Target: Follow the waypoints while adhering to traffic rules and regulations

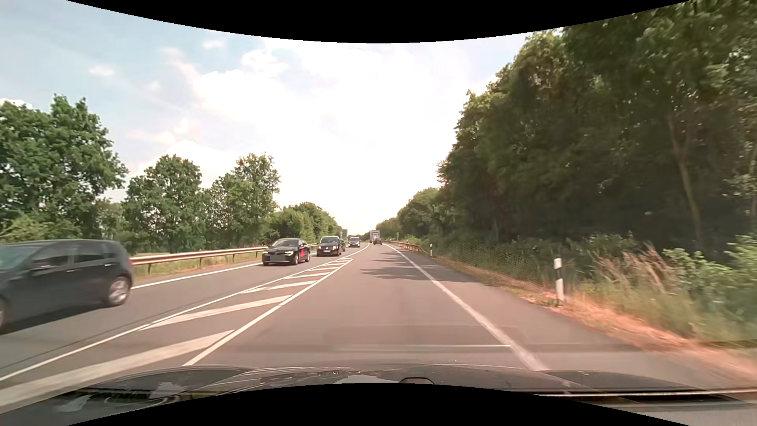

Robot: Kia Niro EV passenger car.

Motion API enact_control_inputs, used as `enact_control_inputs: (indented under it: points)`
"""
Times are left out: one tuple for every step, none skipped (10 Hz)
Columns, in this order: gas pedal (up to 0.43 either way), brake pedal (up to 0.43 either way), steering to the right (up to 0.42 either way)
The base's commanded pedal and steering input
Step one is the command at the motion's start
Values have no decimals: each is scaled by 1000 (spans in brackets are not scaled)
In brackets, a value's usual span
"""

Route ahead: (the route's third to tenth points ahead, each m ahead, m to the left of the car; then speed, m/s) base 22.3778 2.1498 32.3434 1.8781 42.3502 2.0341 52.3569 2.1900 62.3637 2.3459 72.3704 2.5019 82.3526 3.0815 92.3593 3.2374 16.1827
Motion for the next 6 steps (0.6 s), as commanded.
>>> enact_control_inputs:
  points:
    - [197, 0, -6]
    - [197, 0, -6]
    - [197, 0, -6]
    - [197, 0, -6]
    - [197, 0, -5]
    - [197, 0, -3]
